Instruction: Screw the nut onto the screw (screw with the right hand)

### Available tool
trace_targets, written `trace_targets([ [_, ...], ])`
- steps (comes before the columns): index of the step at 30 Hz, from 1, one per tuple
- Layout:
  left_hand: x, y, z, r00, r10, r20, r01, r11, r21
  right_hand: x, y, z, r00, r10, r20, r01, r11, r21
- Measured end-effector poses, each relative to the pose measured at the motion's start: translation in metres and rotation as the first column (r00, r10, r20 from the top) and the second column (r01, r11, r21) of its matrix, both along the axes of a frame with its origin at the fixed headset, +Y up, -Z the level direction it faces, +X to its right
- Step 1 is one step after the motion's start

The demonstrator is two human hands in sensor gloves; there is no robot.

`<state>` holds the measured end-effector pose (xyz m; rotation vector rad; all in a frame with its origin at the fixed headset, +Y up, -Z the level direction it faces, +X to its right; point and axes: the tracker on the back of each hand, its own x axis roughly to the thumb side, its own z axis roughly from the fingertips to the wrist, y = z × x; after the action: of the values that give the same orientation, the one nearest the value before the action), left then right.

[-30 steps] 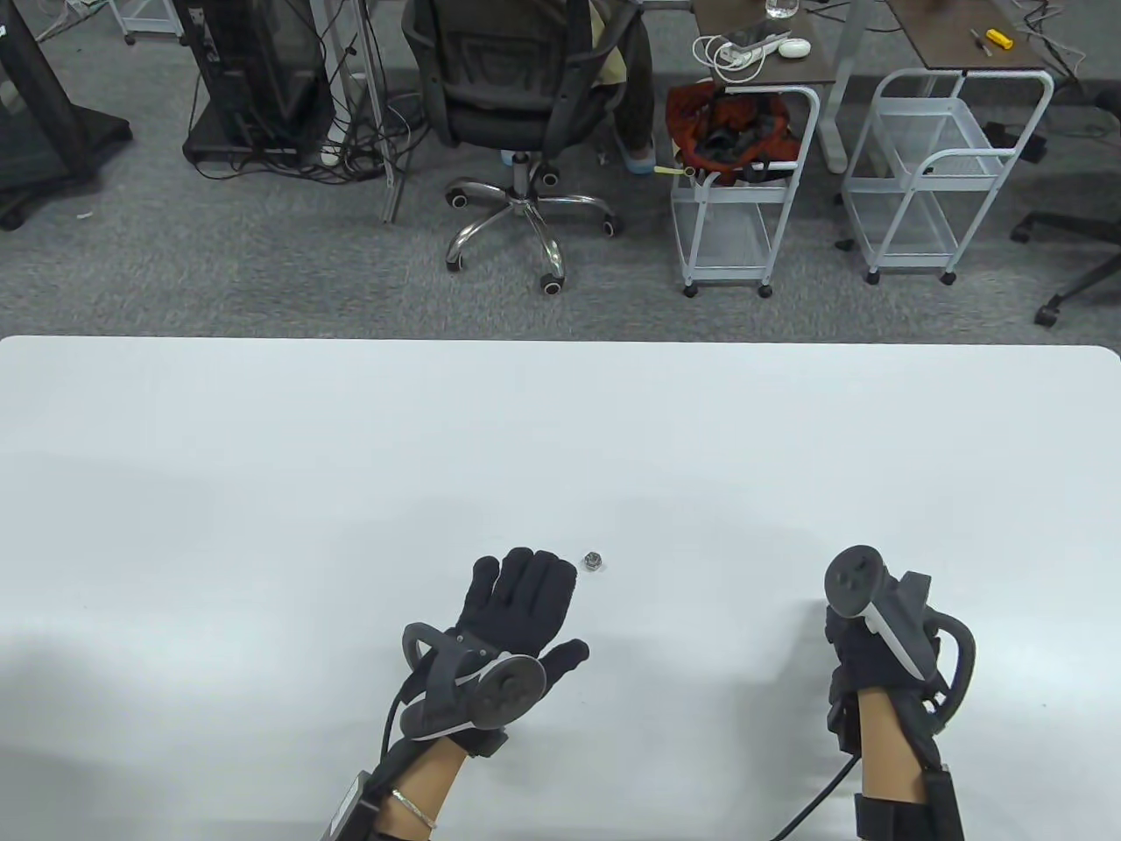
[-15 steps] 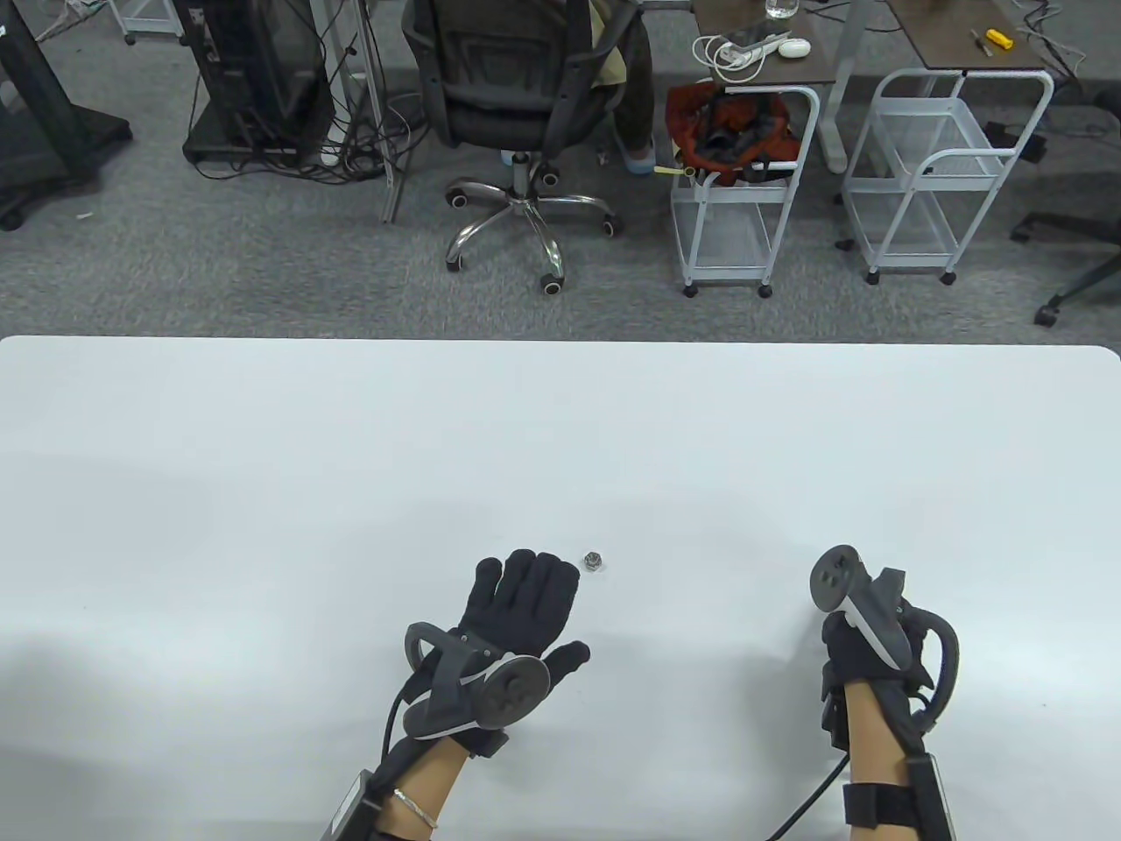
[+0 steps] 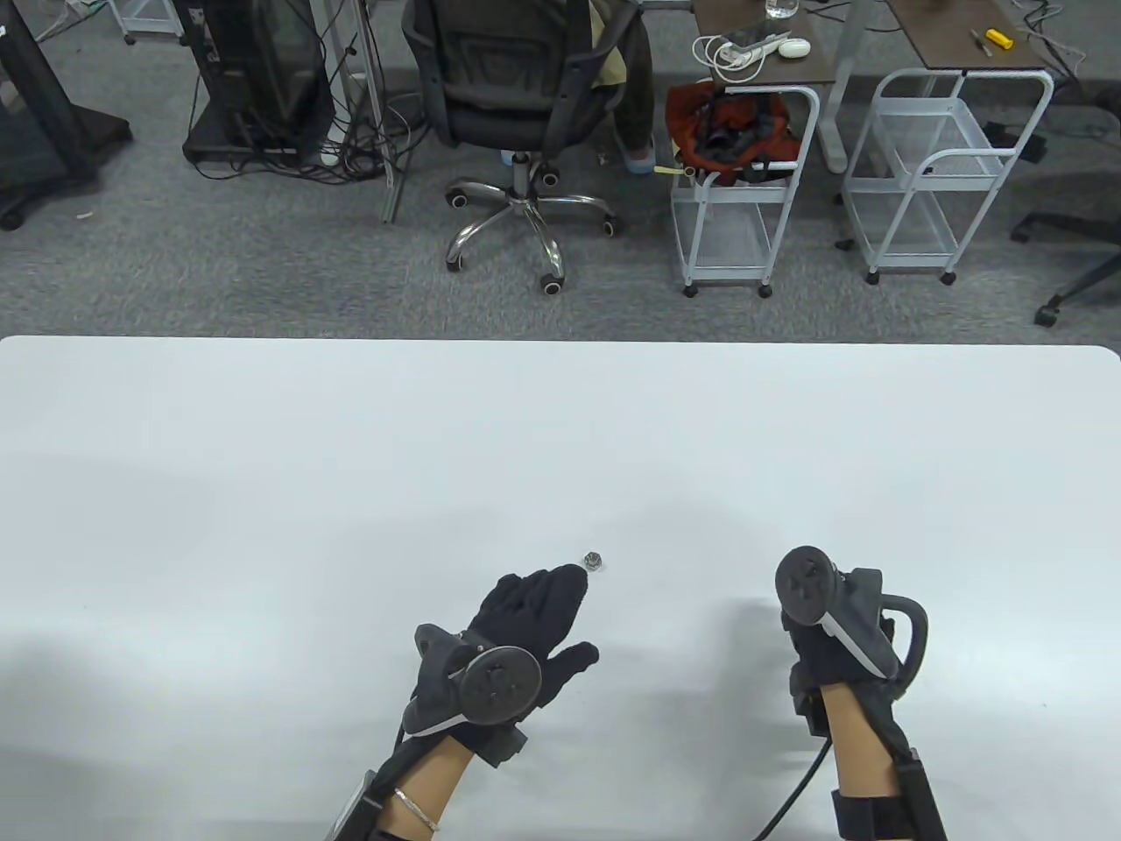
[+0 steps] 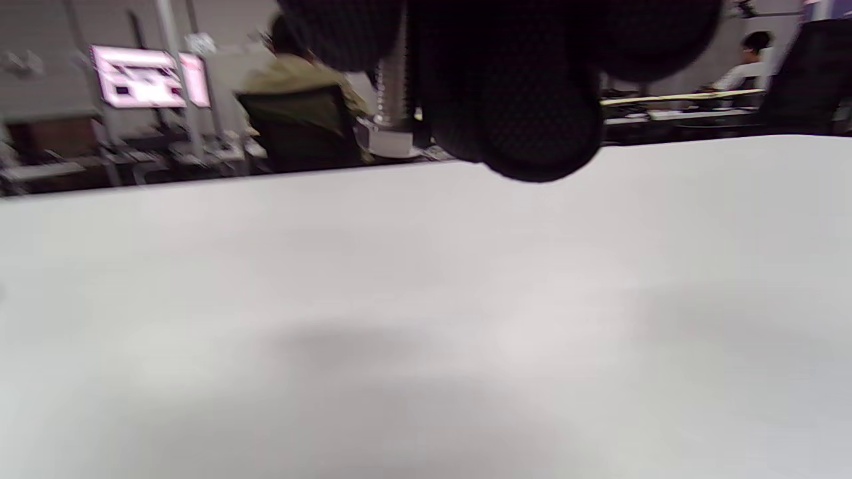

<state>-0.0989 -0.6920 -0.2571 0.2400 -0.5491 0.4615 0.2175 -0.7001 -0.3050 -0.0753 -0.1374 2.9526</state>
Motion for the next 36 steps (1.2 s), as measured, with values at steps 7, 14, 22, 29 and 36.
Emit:
trace_targets([
  [7, -0.003, -0.01, -0.004, 0.976, 0.219, -0.011, -0.218, 0.965, -0.148, -0.054, 0.025, 0.026, 0.906, -0.251, -0.34, 0.308, 0.943, 0.125],
  [14, 0.0, -0.015, -0.003, 0.95, 0.311, -0.024, -0.309, 0.929, -0.204, -0.093, 0.025, 0.044, 0.74, -0.429, -0.518, 0.513, 0.858, 0.022],
  [22, -0.001, -0.007, -0.002, 0.949, 0.315, -0.013, -0.314, 0.941, -0.127, -0.11, 0.014, 0.044, 0.638, -0.535, -0.554, 0.578, 0.808, -0.115],
  [29, -0.012, -0.008, -0.008, 0.984, 0.141, -0.107, -0.146, 0.989, -0.036, -0.115, 0.009, 0.012, 0.827, -0.281, -0.487, 0.299, 0.953, -0.043],
  [36, -0.028, -0.01, -0.014, 0.984, 0.083, -0.158, -0.093, 0.994, -0.054, -0.15, -0.013, -0.041, 0.899, 0.099, -0.426, -0.161, 0.981, -0.111],
])
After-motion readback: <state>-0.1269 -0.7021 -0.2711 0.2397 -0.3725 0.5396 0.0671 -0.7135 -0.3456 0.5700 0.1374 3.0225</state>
